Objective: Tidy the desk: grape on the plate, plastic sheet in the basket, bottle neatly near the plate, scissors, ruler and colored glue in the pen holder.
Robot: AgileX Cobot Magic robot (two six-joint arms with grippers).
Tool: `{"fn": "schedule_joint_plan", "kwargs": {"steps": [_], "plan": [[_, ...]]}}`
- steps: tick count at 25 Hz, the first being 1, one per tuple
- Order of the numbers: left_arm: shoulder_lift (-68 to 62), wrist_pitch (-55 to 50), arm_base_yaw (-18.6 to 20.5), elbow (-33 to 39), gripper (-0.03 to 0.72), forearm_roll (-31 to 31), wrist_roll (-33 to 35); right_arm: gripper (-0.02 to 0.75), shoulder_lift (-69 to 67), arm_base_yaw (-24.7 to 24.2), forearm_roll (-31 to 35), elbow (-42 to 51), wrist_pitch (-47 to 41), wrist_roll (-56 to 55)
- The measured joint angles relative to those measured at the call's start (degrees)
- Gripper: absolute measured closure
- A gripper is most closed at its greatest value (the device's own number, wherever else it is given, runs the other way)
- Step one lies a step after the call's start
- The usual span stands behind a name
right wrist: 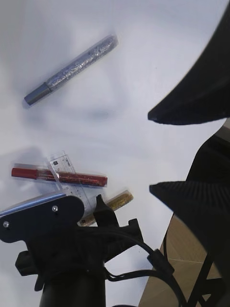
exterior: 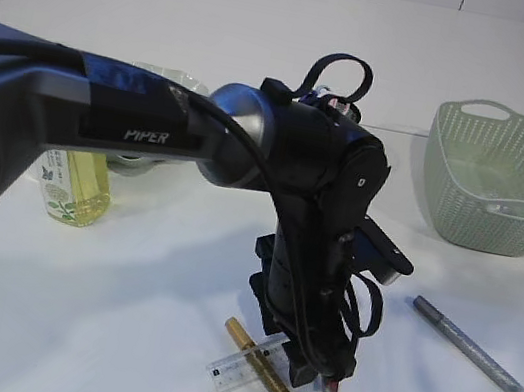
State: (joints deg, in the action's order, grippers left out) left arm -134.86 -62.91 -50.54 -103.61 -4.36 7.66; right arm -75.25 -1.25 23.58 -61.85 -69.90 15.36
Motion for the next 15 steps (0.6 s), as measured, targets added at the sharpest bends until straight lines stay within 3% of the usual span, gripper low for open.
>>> {"fn": "schedule_joint_plan", "kwargs": {"steps": [15], "plan": [[-0.9, 1.2, 0.0, 0.0, 0.232, 0.8, 0.1, 0.415, 0.0, 0.0, 0.0, 0.0, 0.0, 0.3]]}}
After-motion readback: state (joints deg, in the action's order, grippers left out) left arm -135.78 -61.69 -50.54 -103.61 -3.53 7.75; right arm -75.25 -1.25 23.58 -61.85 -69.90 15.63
